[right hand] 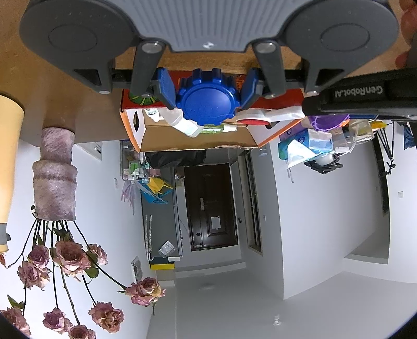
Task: Organize rigid objects
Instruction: 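Carry the purple and blue caps over the cardboard box with both tools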
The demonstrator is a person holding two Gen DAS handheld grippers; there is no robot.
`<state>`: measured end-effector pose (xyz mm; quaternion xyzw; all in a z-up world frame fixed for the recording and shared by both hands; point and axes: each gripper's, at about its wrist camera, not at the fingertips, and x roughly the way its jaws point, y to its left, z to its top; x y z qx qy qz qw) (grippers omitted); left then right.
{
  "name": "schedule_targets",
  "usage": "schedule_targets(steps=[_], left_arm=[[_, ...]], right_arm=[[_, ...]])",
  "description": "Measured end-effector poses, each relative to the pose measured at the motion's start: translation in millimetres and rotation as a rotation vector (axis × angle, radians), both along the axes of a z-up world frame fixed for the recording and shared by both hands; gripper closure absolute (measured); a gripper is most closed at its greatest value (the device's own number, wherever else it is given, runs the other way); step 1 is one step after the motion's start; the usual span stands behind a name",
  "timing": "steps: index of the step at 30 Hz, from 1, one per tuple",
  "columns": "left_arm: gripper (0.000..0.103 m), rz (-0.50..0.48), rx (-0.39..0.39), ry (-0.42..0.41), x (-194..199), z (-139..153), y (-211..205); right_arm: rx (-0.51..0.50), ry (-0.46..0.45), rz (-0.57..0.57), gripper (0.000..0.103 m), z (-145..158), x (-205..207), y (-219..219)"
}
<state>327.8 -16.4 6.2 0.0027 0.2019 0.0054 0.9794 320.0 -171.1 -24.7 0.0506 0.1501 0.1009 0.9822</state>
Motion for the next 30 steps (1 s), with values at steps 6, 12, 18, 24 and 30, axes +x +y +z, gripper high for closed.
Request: schedule_targets(steps=[6,12,18,24,30], left_arm=[[0.047,0.003,-0.010,-0.003,12,2,-1],[0.047,0.002,-0.023,-0.007,27,4,-5],[0.047,0.004,-0.029,-0.006,43,4,-6],[0.047,0.007,-0.034,-0.008,61,4,-9],[0.047,0.010,-0.039,0.005,81,1,-10]], right_arm=[[0.003,-0.009,-0.005,0.050,1,11,-3],[-0.001,-0.012,-0.004,0.050,1,22,-2],[0.000,-0.017,-0.012,0.050,1,35,-4],[0.002,-0.019,-0.018,0.050,1,50,-4],[0.000,-0.015,-0.026,0.050,-1,71,-6]])
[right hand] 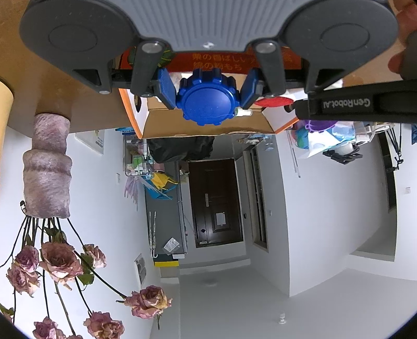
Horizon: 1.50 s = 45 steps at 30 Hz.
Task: Organize rigid objects
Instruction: 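Carry the purple and blue caps over the cardboard box with both tools, then open both grippers to drop the caps into the box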
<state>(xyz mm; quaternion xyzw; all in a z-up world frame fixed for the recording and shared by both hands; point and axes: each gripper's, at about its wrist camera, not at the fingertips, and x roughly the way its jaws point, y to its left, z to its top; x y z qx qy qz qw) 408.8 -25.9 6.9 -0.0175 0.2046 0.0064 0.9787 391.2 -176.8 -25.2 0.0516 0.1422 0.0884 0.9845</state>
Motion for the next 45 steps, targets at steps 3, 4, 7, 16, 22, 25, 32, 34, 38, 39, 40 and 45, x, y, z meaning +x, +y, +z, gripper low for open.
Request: schedule_targets(steps=[3,4,7,16,22,25,32,34,38,39,40,45], left_arm=[[0.047,0.002,-0.001,0.001,9,-1,-1],[0.047,0.003,-0.001,0.000,13,0,-1],[0.047,0.002,-0.002,0.000,21,-1,-2],[0.047,0.005,0.000,0.002,45,-1,-5],[0.047,0.001,0.005,-0.008,59,-2,-5],[0.047,0.002,0.007,-0.006,67,-2,-6],[0.047,0.025,0.010,0.020,87,-6,-7],[0.047,0.033,0.006,0.030,93,-7,-6],[0.047,0.043,-0.003,0.046,102,-8,-4],[0.047,0.043,-0.005,0.051,103,-8,-4],[0.047,0.044,-0.006,0.056,105,-8,-4],[0.047,0.052,0.005,0.069,114,-11,-4]], right_arm=[[-0.001,0.000,-0.003,0.050,-1,8,0],[-0.001,-0.001,-0.005,0.050,-2,10,0],[-0.006,0.000,-0.009,0.050,-3,17,0],[-0.011,-0.001,-0.024,0.050,-4,38,0],[-0.014,0.001,-0.030,0.050,-6,52,1],[-0.019,-0.002,-0.032,0.050,-7,58,2],[-0.030,-0.003,-0.034,0.050,-8,73,8],[-0.029,0.002,-0.035,0.050,-9,78,8],[-0.023,0.014,-0.037,0.050,-11,86,8],[-0.023,0.016,-0.038,0.050,-11,88,7],[-0.022,0.018,-0.038,0.050,-12,90,8],[-0.031,0.033,-0.038,0.050,-14,98,10]])
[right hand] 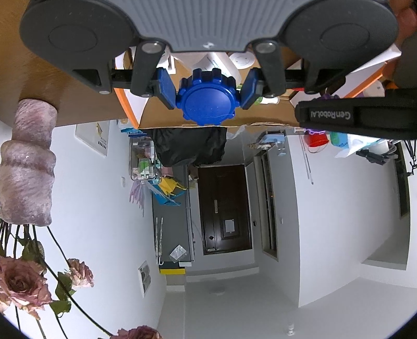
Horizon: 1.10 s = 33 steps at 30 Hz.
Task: Organize rigid objects
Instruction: 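Open both grippers to drop the caps into the box, then withdraw both tools from the box back toward the white cap and tape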
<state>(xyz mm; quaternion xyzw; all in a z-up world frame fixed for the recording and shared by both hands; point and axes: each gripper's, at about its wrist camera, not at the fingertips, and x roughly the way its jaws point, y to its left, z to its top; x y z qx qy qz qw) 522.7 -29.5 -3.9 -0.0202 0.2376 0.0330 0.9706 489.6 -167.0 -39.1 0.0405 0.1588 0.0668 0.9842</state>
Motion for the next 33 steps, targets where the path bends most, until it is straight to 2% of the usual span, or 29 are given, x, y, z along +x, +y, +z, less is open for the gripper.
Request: schedule_targets(steps=[5,7,8,10,11,12,14,17,19,25,33], left_arm=[[0.046,0.006,0.007,0.018,5,-1,1],[0.032,0.019,0.014,0.022,6,-2,1],[0.017,0.027,0.013,0.023,7,-2,2],[0.010,0.029,0.012,0.006,4,0,3],[0.002,0.028,0.012,0.001,3,1,4],[0.000,0.032,0.009,-0.006,2,2,4],[0.000,0.042,0.004,-0.010,0,3,5],[0.000,0.043,-0.015,-0.002,0,5,8],[0.000,0.046,-0.024,0.005,1,5,10],[0.000,0.045,-0.030,0.013,0,4,11],[0.000,0.029,0.003,-0.004,-7,8,7]], right_arm=[[0.002,0.020,0.013,0.050,-1,8,0],[-0.003,0.025,0.009,0.050,-1,10,-1],[-0.004,0.032,0.009,0.050,-1,11,-1],[-0.002,0.048,0.005,0.049,-1,13,-3],[-0.005,0.050,-0.003,0.047,-1,13,-3],[-0.009,0.055,-0.008,0.044,0,13,-4],[-0.010,0.058,-0.017,0.024,0,13,-5],[-0.013,0.046,-0.030,0.007,2,11,-7],[-0.006,0.038,-0.034,0.000,3,9,-9],[-0.010,0.030,-0.035,0.000,5,5,-8],[-0.010,0.021,-0.040,0.000,7,3,-9]])
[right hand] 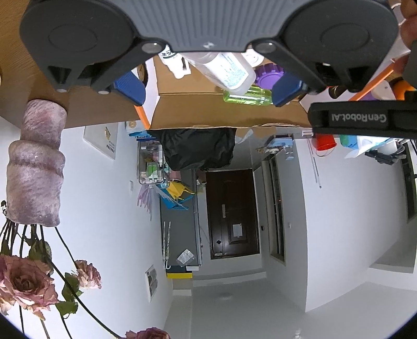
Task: Organize rigid objects
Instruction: 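Withdraw both tools from the box back toward the white cap and tape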
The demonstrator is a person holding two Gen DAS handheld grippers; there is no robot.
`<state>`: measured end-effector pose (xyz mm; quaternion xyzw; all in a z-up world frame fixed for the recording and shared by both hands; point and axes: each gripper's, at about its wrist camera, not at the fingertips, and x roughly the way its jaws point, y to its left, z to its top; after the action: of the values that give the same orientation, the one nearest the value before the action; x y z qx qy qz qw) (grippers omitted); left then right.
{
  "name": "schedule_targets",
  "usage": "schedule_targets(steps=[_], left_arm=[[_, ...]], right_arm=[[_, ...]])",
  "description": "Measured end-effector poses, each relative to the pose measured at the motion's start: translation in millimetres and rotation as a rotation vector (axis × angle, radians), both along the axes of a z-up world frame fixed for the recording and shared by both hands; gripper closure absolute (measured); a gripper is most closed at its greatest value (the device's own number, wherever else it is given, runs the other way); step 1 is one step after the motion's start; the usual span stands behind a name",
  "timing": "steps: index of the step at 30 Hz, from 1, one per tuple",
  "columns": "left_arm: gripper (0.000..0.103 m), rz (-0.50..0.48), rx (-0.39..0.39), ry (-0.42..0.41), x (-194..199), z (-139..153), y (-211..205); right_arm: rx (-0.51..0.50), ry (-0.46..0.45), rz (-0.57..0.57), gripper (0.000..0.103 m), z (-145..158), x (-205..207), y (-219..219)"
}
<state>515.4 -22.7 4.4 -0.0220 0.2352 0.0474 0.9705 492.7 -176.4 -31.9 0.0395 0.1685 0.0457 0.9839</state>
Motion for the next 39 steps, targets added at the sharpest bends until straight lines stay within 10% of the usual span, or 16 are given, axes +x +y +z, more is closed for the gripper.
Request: schedule_targets(steps=[39], left_arm=[[0.000,0.041,0.001,-0.003,-126,3,53]], right_arm=[[0.015,-0.018,0.005,0.000,4,-112,17]])
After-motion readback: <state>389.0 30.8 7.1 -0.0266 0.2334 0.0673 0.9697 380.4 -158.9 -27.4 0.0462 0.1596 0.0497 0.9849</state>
